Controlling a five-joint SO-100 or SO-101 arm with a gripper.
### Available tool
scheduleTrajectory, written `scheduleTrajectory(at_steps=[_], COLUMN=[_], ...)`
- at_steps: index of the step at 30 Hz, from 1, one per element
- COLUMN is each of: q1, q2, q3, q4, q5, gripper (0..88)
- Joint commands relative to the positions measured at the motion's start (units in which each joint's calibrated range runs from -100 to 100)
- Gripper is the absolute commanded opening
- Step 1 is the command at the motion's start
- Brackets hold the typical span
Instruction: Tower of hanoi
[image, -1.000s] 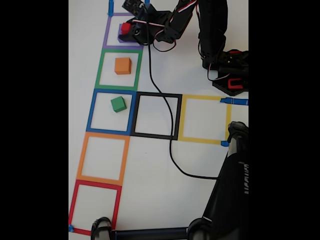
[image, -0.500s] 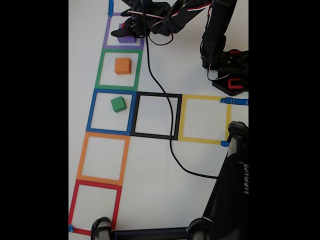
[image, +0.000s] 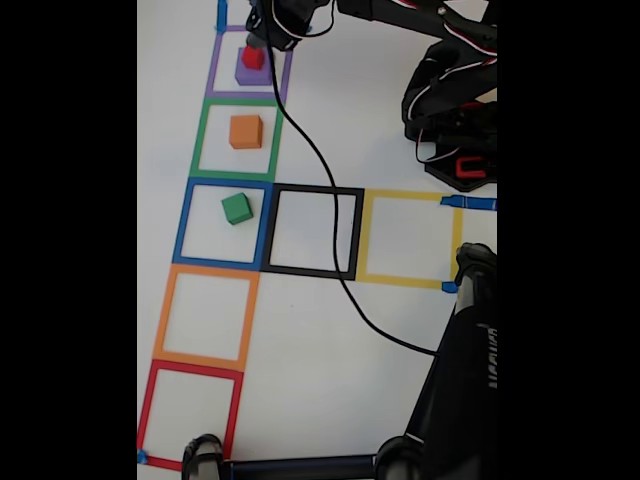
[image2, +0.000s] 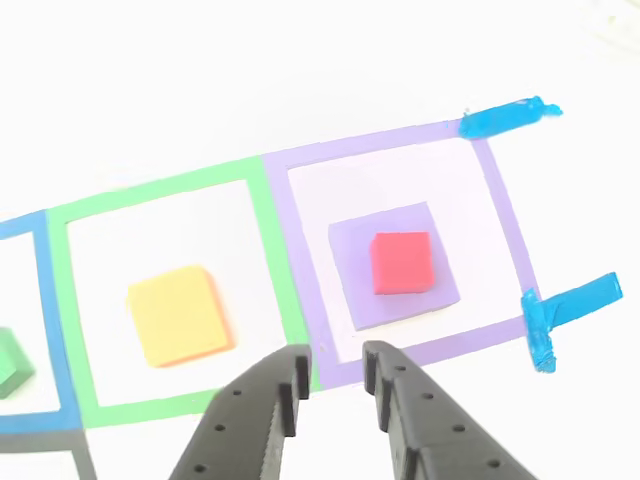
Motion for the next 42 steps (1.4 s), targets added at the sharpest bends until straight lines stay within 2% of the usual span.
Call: scheduleTrajectory(at_steps=[1,8,13,19,26,29,32,36,38,40,42], q1=[-7.0,-18.6,-26.2,-32.9,-35.5,-36.1,-36.2,-36.2,-36.2,-36.4,-36.8], q2=[-2.6,-2.3,-2.2,-2.3,-2.2,-3.2,-4.7,-5.5,-5.6,-5.2,-4.4], q3=[-12.0,-26.0,-31.6,-33.1,-27.4,-19.0,-7.3,8.3,17.7,25.0,28.8], q4=[10.7,23.6,28.7,30.3,28.1,20.9,9.0,-9.9,-22.9,-34.4,-39.8], q5=[0.4,0.4,0.4,0.4,0.4,0.4,0.4,0.4,0.4,0.4,0.4], gripper=[1.3,1.3,1.3,1.3,1.3,3.7,11.7,26.8,33.5,37.2,39.4])
